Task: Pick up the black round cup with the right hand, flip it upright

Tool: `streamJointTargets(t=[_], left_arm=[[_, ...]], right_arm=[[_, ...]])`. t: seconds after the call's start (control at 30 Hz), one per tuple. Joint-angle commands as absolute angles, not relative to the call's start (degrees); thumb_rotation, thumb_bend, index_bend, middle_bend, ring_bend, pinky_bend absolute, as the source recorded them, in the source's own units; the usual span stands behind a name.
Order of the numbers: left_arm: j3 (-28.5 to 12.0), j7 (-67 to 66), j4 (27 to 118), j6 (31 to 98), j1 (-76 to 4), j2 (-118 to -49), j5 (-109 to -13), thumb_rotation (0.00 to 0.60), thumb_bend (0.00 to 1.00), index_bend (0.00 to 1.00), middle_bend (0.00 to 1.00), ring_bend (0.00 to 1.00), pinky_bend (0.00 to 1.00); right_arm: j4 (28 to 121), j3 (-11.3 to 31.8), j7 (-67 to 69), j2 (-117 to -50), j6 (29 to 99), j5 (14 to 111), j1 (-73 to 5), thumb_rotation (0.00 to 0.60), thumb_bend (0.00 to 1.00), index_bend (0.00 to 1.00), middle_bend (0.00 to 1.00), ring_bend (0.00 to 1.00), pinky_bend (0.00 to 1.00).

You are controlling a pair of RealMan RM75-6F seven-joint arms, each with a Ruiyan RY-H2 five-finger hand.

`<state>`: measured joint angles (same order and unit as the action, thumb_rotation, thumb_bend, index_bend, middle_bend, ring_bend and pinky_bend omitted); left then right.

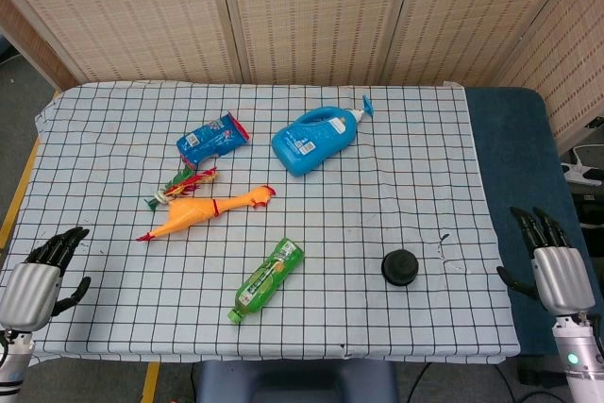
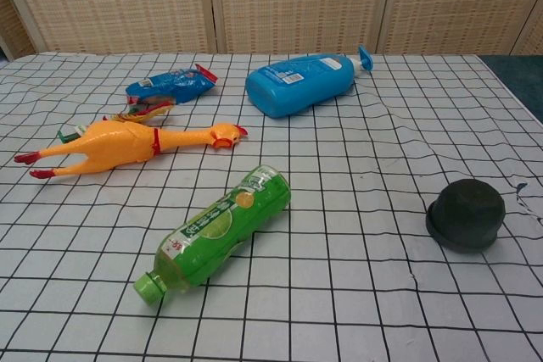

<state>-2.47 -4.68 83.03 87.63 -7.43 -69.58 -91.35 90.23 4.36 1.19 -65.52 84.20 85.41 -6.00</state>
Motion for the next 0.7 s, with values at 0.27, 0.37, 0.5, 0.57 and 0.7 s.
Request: streamJointTargets(t=[0.27, 0.37, 0.5, 0.57, 0.7], left_arm=[[-3.1, -5.7, 84.0, 88.2, -6.4, -69.7, -88.8, 0.6, 0.36, 0.13, 0.12, 0.17, 0.33], [-3.2, -5.2, 84.1, 87.9, -6.4, -69.6, -88.3, 0.6, 0.36, 0.13, 0.12, 0.17, 0.33], [-2.9, -5.0, 84.9, 87.0, -6.3, -69.0, -87.5, 0.6, 0.36, 0.14, 0.12, 0.17, 0.33], [-2.8, -5.5, 85.5, 87.3, -6.1, -68.8, -87.8, 0.6, 0.36, 0.14, 0.12, 0.17, 0.33], [-2.2, -7.0, 86.3, 87.3, -5.9, -68.4, -88.1, 0.6, 0.36, 0.15, 0.12, 0.17, 0.33]], right_arm=[[91.0, 3.8, 1.7, -63.6, 79.7, 84.7, -7.6, 0.6, 0.14, 0.0, 0.09, 0.0, 0.13], [90.9, 3.5, 1.8, -62.9, 76.9, 83.9, -8.6, 0.6, 0.13, 0.0, 0.09, 0.0, 0.13], [90.4, 3.1, 2.7, -62.6, 73.8, 83.5, -9.9, 0.6, 0.11, 0.0, 0.09, 0.0, 0.13], [90.0, 2.9, 3.9, -62.5, 72.2, 83.6, -10.6, 0.6, 0.1, 0.0, 0.09, 0.0, 0.13], [88.3, 2.6, 9.4, -62.5, 68.0, 84.3, -12.9, 0.6, 0.07, 0.0, 0.09, 0.0, 0.08]])
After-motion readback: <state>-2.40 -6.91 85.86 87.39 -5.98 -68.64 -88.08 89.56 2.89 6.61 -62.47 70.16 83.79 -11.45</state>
